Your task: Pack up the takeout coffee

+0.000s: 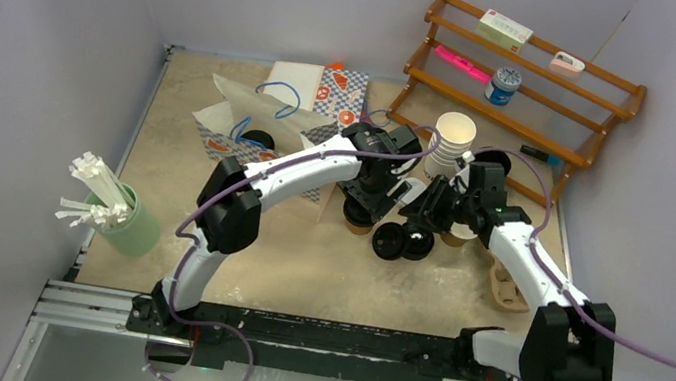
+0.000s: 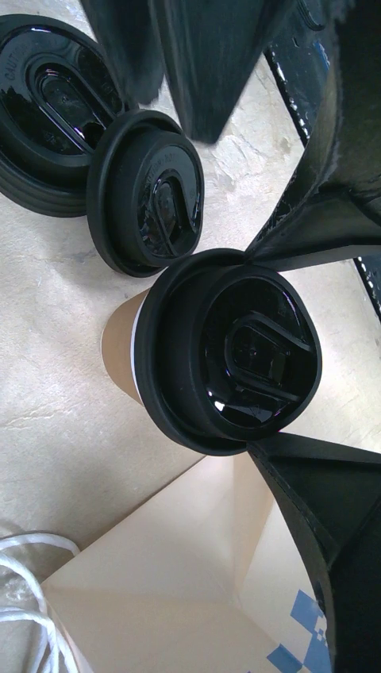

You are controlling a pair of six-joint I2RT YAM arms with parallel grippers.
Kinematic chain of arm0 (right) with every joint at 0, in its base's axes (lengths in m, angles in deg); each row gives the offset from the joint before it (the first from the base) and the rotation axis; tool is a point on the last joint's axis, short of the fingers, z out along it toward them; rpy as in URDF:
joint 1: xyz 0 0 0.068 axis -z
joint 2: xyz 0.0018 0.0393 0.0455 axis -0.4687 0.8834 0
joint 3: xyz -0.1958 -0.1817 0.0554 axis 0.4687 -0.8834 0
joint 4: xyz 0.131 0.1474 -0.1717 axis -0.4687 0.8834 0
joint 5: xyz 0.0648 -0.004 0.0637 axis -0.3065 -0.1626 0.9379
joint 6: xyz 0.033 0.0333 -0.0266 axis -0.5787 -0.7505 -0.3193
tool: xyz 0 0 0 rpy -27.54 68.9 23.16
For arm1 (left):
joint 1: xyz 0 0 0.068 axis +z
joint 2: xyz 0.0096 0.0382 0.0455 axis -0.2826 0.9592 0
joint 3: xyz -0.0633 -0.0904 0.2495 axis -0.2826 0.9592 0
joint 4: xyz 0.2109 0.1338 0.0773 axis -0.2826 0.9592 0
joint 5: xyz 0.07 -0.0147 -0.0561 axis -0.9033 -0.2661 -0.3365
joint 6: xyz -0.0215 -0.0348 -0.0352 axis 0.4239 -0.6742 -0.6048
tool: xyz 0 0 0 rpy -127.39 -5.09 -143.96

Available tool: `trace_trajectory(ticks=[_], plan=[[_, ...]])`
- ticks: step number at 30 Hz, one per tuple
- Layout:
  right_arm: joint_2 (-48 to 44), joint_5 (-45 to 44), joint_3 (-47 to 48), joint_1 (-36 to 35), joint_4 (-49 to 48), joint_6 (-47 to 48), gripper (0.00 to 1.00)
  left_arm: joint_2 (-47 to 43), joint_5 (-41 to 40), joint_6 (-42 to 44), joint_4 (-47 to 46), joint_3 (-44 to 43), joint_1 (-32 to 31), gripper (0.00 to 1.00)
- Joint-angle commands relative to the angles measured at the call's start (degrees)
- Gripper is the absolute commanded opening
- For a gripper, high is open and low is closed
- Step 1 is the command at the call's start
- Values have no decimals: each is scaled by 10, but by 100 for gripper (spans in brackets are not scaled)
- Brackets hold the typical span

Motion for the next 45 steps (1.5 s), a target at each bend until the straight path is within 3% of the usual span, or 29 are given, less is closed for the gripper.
trace_trajectory(ticks=[1,10,23,37,45], plan=[[28,45,-11,-29,-93,-24,37,53,33,41,2,52,-4,49],[34,45,-51,-42,-197,-60,34,27,62,92,19,64,-3,49],[54,69,-100,-49,-317,-99,29,12,71,97,-7,90,-3,48],[95,52,-107,-53,-324,-109,21,3,69,113,-37,125,-3,47],[131,33,-99,-54,-245,-85,18,4,82,114,-46,139,-3,47]])
